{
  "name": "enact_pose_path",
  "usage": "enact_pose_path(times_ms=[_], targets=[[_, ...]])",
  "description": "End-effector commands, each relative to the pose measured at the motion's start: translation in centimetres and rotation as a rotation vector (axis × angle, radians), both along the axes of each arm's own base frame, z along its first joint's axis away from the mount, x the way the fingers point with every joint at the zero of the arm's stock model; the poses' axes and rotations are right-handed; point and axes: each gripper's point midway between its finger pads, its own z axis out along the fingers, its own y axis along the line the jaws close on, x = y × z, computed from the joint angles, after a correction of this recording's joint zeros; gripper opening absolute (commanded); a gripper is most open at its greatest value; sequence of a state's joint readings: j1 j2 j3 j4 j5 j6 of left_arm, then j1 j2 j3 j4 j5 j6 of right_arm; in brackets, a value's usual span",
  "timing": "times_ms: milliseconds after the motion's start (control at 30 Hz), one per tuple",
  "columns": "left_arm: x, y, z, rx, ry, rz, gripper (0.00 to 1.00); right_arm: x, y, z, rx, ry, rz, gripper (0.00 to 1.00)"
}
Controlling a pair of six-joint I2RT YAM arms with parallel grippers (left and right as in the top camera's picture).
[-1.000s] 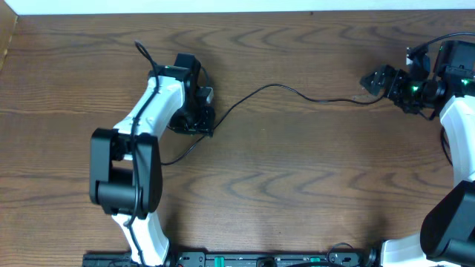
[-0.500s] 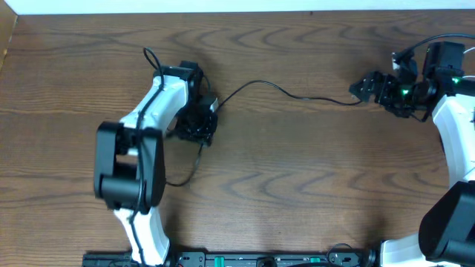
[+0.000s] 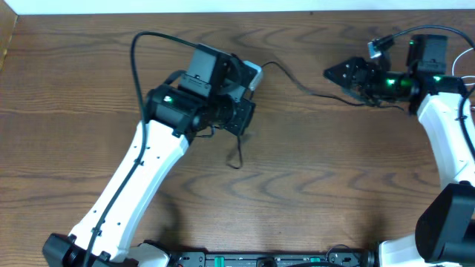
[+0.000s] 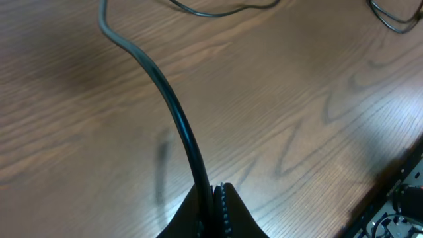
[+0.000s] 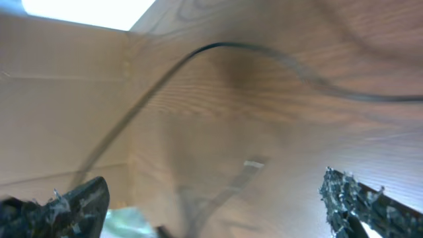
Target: Untangle cables
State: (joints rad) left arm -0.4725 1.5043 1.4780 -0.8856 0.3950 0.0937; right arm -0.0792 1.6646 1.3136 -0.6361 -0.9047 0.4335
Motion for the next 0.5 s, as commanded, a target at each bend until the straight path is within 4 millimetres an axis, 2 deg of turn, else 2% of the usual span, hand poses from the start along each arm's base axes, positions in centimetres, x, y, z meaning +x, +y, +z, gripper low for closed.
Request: enact_pose_path(times_ms=[0,100,233,467], targets=[[0.1,-0.9,-0.9,0.002,0.017,-0.017,0.08,-0.5,2.8,0.5,0.129,0.183,-0.052,0.99],[0.4,-1.1,-1.0,-0.001,0.013,-0.017,0.08,-0.3,4.5,0.6,0.151,0.222,-0.064,0.99],[0.5,-1.2,-1.0,-0.003,0.009,-0.017,0.08,0.4,7.6,0.6,0.184,0.24,-0.053,0.99],[0.5,-1.2,-1.0,-0.003,0.008,-0.017,0.08,1.7,12.6,-2.1,0.251,0.343,-0.038,0.99]])
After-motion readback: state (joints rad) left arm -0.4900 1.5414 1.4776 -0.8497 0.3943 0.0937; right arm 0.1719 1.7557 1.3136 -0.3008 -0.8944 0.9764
